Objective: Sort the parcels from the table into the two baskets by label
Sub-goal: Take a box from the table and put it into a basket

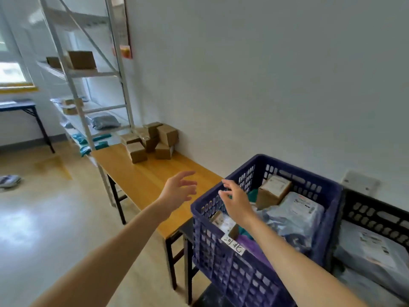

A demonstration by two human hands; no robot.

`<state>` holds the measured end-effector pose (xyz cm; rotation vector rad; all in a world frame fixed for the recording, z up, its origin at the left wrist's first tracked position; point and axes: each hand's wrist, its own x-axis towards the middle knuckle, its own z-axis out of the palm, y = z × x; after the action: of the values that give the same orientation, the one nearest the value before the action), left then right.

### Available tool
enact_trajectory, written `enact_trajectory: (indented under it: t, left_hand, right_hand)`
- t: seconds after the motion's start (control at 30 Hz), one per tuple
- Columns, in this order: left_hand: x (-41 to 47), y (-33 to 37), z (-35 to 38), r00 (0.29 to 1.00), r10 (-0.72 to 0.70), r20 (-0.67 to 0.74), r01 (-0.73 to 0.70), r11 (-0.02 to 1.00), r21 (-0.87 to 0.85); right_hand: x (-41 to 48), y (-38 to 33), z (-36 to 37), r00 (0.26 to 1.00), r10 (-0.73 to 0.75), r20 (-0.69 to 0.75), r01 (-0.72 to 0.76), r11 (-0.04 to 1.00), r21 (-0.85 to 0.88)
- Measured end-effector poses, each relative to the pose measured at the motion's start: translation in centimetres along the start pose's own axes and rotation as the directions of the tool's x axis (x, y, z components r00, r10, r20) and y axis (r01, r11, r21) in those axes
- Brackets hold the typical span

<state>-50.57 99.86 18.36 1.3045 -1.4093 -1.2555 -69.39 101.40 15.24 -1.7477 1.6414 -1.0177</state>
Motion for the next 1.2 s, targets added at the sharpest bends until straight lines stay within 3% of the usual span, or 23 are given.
enact_trajectory:
  t: [0.33, 0.5, 0.87, 1.2]
  left_hand:
    - [6.1, -4.6, -17.9, 0.987, -0.11, -0.114, 0.106, 0.994, -0.04]
    - [8.8, -7.8, -24.3, 0.982, -0.116, -0.147, 0.122, 0.992, 0.034]
    - [21.8, -13.9, -33.9, 0.961, -0.177, -0.212, 0.194, 0.979, 0.064]
    - [37.6, -16.4, -40.7, 0.949, -0.279, -0.147, 0.294, 0.951, 0.098]
  right_hand:
    - [9.9, -8.2, 16.5, 0.997, -0.005, 0.083, 0.004, 1.0, 0.022]
    - [14.4, -9.3, 22.9, 0.989, 0.029, 0.143, -0.031, 0.999, 0.016]
    - [29.2, -9.0, 34.9, 0.978, 0.048, 0.204, -0.061, 0.996, 0.058]
    - [44.6, -7.2, 41.1, 0.975, 0.138, 0.177, -0.145, 0.989, 0.03]
